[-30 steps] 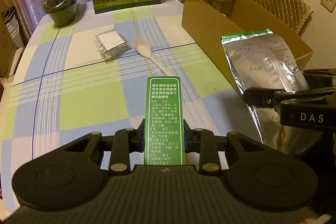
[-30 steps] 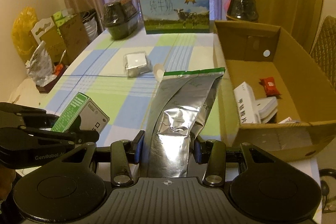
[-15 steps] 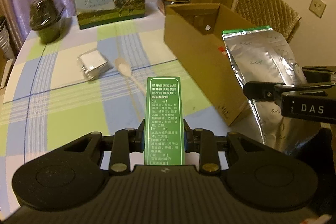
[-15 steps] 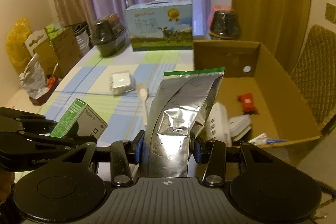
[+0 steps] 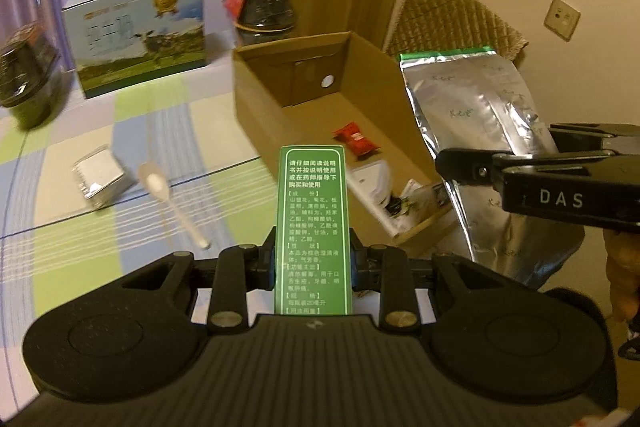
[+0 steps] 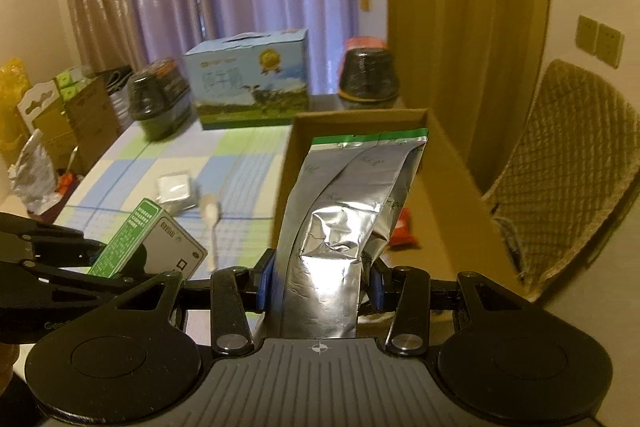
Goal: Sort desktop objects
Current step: 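Carry the green box and foil bag into the cardboard box and open both tools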
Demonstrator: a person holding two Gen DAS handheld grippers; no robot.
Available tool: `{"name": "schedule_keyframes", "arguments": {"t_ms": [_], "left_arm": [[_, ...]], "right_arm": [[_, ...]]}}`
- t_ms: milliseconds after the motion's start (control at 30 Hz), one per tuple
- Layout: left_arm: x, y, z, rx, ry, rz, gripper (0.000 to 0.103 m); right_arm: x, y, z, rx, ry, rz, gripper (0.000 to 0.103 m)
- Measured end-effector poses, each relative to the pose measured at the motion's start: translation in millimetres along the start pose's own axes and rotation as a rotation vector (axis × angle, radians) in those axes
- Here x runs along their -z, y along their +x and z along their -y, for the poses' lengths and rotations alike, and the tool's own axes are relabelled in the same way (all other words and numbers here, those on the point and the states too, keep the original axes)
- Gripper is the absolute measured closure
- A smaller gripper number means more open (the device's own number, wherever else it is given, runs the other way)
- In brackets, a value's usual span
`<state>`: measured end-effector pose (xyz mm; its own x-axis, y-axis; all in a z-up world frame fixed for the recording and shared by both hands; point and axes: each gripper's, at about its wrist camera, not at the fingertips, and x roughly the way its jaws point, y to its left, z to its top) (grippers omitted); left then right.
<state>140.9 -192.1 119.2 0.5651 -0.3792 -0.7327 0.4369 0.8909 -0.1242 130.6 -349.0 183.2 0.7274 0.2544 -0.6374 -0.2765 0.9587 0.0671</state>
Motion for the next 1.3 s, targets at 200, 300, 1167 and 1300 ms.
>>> {"name": "schedule_keyframes", "arguments": {"t_ms": [200,300,1167,1300], "left_arm": [[-21,16,16,0.033,-0.006,0.0,0.078],[-32,23,25,0.037,-0.004,0.003,0.078],[-119,119,16,0.043,-0.157,-0.014,0.078],[-120,131,10,0.037,-0.174,-0.023,0.078]], "right_arm": [[-7,0,27,0.033,-0.003,0.003,0.061],[-10,3,39,0.035,-0.004,-0.006,0.061],[-58,89,85,0.016,-0.132,-0.066,0.061],[-60,103,87,0.014,-0.14,-0.078,0.061]]}}
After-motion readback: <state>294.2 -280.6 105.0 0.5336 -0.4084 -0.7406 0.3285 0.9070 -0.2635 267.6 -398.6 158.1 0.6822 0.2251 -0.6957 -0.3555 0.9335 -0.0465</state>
